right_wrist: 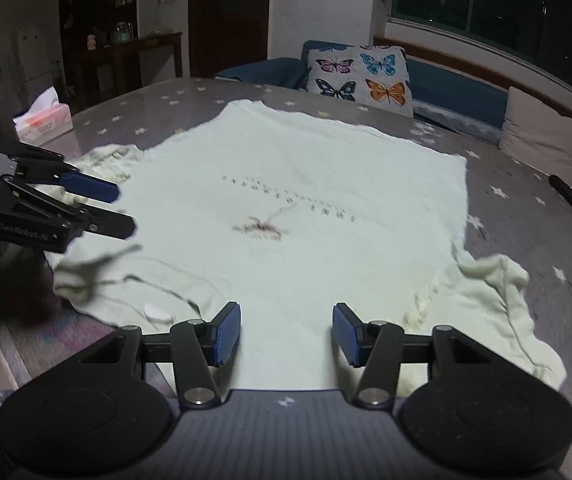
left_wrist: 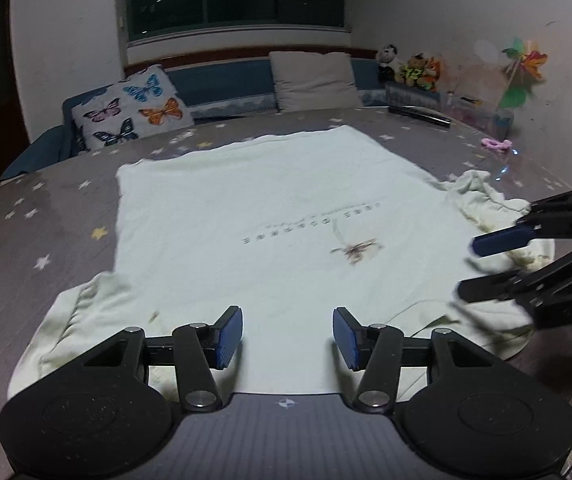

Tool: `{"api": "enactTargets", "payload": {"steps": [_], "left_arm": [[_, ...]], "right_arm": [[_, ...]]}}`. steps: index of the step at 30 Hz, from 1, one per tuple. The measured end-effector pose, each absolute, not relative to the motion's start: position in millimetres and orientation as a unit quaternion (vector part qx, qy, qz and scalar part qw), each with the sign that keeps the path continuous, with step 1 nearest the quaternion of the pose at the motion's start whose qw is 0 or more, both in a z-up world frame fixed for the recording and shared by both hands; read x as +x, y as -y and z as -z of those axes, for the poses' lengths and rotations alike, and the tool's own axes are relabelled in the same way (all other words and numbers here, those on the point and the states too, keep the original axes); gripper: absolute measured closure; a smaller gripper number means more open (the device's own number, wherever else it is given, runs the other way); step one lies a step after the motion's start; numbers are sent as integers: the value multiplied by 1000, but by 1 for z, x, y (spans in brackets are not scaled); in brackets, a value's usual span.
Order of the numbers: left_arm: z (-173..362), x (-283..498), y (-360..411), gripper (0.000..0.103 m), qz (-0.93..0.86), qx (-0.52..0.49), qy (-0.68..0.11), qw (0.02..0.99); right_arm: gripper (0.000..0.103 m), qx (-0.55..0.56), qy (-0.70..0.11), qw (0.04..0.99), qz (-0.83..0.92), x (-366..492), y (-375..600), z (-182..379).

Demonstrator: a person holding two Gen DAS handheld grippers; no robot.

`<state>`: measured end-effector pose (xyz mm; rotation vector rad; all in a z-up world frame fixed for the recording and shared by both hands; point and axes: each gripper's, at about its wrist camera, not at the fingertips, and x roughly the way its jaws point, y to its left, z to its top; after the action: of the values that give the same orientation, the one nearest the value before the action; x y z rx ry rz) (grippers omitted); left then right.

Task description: Fold clothes

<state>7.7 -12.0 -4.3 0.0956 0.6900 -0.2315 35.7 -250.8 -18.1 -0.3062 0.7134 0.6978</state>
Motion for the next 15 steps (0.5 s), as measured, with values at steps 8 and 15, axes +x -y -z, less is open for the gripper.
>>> {"api": "enactTargets", "payload": {"steps": [8,15], "left_arm": [[14,16,23,49,145,61,-355,921],[13,22,30,47,158,84,-351,919]], "right_arm": [[51,-141,-356,849,-365,40,236,27],[50,-131,-364,840,-381,39,243,26]]}}
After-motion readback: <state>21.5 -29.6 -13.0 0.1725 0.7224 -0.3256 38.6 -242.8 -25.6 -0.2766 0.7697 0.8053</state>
